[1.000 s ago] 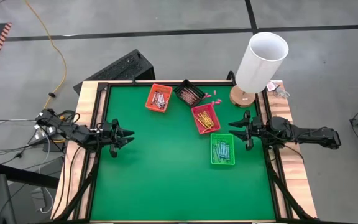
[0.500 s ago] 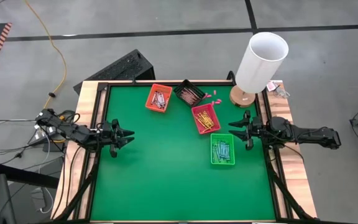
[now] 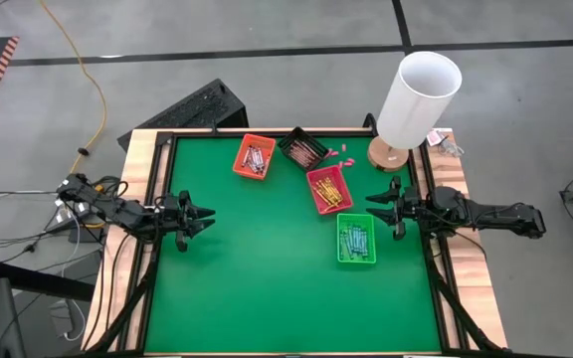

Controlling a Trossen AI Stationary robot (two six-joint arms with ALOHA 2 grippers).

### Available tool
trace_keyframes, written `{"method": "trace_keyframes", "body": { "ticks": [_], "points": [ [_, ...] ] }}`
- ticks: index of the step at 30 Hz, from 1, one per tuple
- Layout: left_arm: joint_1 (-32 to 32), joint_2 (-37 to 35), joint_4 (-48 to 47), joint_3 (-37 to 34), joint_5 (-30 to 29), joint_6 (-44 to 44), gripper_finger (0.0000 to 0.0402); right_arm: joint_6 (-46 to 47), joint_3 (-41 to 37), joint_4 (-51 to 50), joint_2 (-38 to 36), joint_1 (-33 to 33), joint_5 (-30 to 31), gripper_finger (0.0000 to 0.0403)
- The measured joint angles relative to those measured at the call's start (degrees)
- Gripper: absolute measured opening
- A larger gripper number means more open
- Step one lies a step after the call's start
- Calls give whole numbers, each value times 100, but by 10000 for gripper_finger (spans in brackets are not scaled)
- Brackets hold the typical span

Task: Sort crayons
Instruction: Return to Home Position

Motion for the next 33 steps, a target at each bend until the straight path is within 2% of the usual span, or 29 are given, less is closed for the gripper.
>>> {"method": "trace_keyframes", "body": {
  "ticks": [33],
  "points": [
    [-131, 68, -2, 0, -15, 0, 135, 0, 0, 3, -1, 0, 4, 177]
  ]
}}
